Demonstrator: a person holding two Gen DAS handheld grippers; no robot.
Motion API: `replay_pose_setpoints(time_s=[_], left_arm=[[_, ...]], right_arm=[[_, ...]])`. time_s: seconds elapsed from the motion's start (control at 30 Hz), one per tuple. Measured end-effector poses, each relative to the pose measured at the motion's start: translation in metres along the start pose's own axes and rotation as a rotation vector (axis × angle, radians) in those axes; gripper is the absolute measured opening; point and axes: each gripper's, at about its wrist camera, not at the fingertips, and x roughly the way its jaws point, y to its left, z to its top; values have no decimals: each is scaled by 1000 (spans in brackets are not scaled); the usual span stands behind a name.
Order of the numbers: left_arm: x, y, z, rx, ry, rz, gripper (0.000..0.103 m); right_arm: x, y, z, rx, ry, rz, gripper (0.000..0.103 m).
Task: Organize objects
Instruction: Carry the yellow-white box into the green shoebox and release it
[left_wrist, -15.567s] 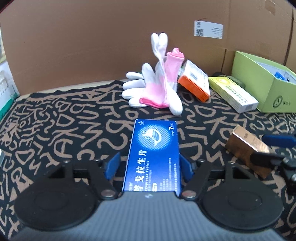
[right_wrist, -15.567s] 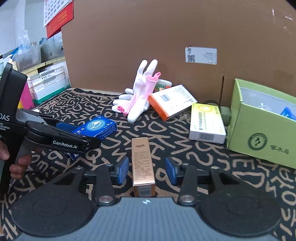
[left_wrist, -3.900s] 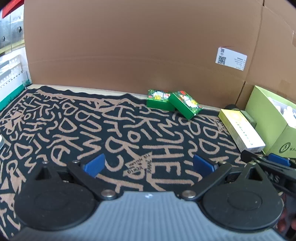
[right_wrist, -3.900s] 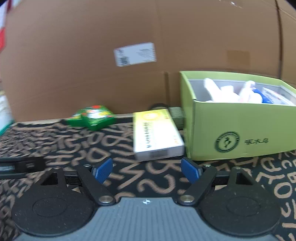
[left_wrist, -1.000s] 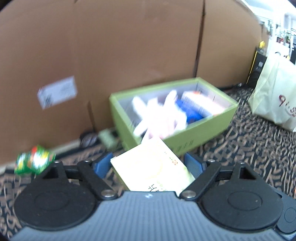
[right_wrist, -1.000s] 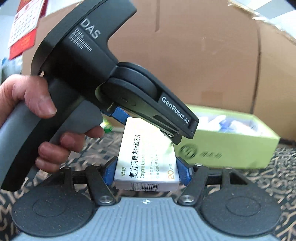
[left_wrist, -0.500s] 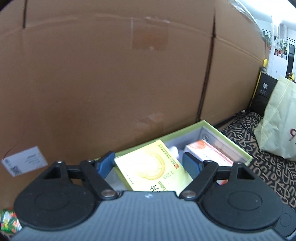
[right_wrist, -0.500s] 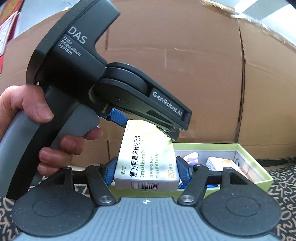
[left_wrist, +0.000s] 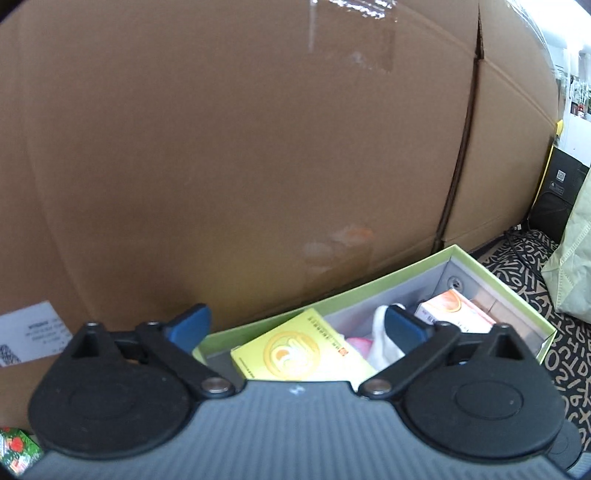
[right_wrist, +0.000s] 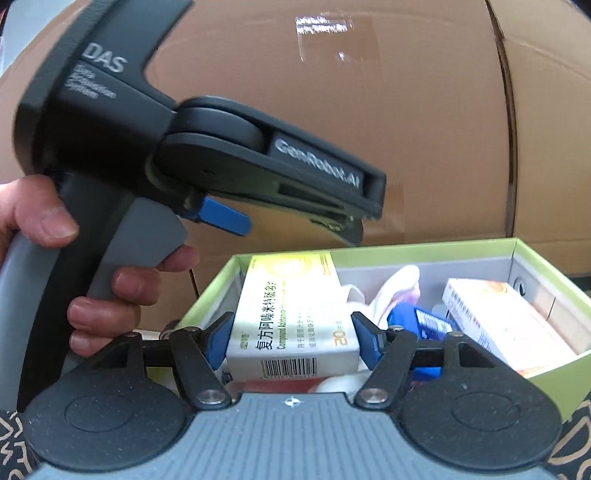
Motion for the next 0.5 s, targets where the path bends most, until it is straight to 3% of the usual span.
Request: replay_pose_setpoints(time_s=[0.2, 0.3, 0.5], left_arm=[[-7, 10, -10, -69, 0, -8, 103], [-21, 17, -12, -109, -22, -21, 103], [-54, 16, -25, -124, -55, 41, 103]], right_arm=[[0, 8, -5, -54, -7, -43, 81], [-8, -6, -4, -55, -25, -49, 86], [-42, 14, -12, -74, -76, -82, 87]])
